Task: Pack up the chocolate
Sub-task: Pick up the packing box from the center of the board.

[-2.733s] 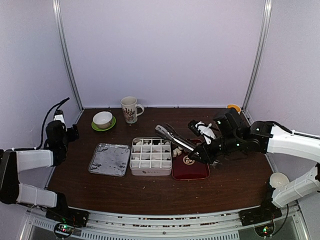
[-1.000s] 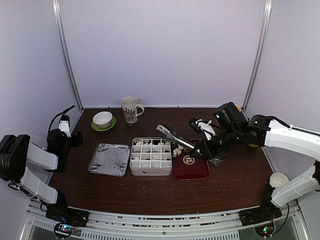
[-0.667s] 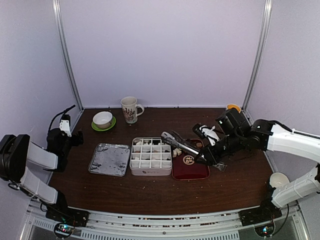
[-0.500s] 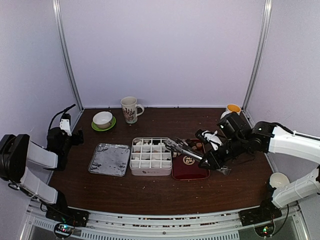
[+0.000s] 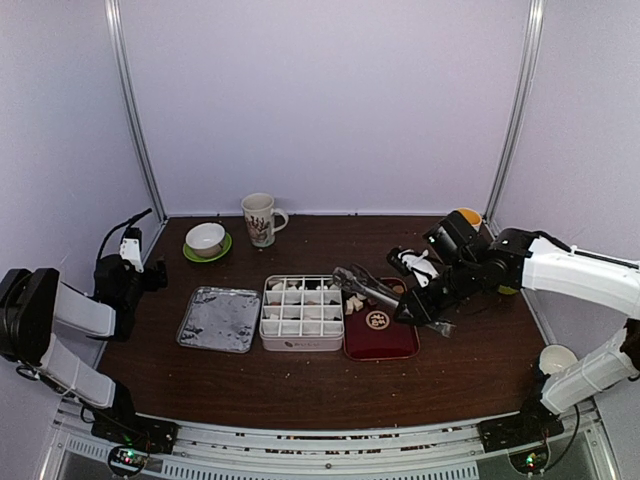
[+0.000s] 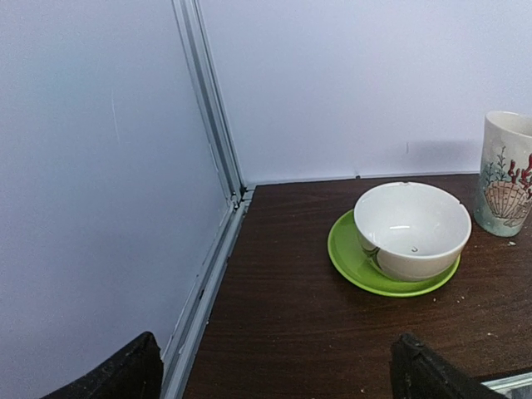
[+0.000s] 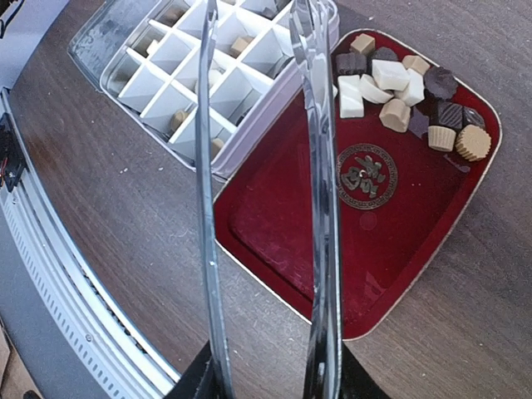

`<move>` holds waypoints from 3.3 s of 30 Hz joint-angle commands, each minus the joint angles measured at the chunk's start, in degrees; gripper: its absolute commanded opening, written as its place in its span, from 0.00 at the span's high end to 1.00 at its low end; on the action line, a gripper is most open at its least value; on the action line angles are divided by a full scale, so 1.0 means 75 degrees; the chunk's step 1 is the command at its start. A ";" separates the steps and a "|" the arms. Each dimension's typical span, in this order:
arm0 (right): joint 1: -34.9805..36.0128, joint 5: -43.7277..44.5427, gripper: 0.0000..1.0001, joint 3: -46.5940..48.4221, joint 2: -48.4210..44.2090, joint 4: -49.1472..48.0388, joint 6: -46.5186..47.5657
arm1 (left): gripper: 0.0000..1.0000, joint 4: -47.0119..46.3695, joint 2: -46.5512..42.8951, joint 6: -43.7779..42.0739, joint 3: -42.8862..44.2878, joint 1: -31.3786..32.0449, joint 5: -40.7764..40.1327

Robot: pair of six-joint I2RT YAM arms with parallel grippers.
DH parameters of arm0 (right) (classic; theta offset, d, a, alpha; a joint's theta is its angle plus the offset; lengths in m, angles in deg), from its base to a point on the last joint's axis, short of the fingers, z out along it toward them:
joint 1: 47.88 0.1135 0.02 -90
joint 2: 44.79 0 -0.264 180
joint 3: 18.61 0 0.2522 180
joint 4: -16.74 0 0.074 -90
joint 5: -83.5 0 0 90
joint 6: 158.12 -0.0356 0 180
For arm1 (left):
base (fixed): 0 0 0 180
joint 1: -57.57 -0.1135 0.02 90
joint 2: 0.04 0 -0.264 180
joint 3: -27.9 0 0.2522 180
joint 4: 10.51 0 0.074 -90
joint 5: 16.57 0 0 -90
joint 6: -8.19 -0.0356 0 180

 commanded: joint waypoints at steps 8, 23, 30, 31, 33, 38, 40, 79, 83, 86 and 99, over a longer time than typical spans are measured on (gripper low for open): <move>-0.0083 0.0574 0.62 0.0451 -0.0620 0.1893 -0.0687 | 0.02 -0.0244 0.0001 -0.0090 0.0138 0.0028 0.0036; -0.0084 0.0551 0.62 0.0748 -0.0113 0.2729 -0.0931 | 0.02 -0.0249 0.0001 -0.0084 0.0135 0.0027 0.0041; -0.0085 0.0558 0.63 0.1053 0.0254 0.2902 -0.0762 | 0.02 -0.0208 0.0012 -0.0118 0.0166 0.0026 0.0187; -0.0079 0.0503 0.63 0.1045 0.0262 0.2985 -0.0772 | 0.02 -0.0200 0.0012 -0.0129 0.0179 0.0020 0.0267; -0.0083 0.0373 0.63 0.1001 0.0228 0.3071 -0.0821 | 0.02 -0.0196 0.0015 -0.0124 0.0176 -0.0005 0.0324; -0.0075 0.0360 0.63 0.0899 0.0026 0.3199 -0.0771 | 0.02 0.0555 -0.0508 -0.0178 0.0382 0.0063 0.0103; -0.0077 0.0398 0.63 0.0922 0.0098 0.3345 -0.0610 | 0.02 0.1878 -0.0886 -0.0104 0.0952 0.0073 -0.0169; -0.0501 0.1159 0.63 -0.0231 -0.0851 0.2164 -0.0344 | 0.02 1.0772 -0.3053 0.3922 0.3636 0.0166 0.2491; -0.0682 0.1397 0.63 0.0309 -0.0830 0.1959 -0.0340 | 0.02 1.1318 -0.3285 0.4276 0.3789 0.0163 0.1759; -0.0725 0.1658 0.63 0.0580 -0.0810 0.1607 -0.0421 | 0.02 1.0959 -0.3621 0.4216 0.3401 0.0163 0.1525; -0.0763 0.1808 0.63 0.1513 -0.0485 0.1399 -0.0404 | 0.02 1.0677 -0.4233 0.3960 0.3219 0.1071 0.2157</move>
